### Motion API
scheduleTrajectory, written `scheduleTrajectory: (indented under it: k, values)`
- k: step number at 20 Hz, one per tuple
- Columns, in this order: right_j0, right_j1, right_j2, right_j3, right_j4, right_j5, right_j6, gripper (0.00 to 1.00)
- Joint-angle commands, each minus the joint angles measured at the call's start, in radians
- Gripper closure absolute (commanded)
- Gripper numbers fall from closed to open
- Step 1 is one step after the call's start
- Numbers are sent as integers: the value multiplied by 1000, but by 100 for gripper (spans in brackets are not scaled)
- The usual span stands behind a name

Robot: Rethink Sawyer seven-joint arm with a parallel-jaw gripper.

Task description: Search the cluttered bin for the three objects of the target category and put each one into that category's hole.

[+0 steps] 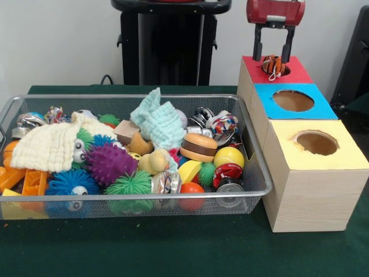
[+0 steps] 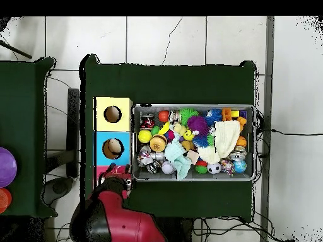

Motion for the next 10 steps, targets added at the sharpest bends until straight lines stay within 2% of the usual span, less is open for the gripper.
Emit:
scheduleTrajectory:
  k: [1,10]
  values:
    - [-31,114,117,28,-21,-98,310,0]
    - [15,144,89,24,15,-113,288,0]
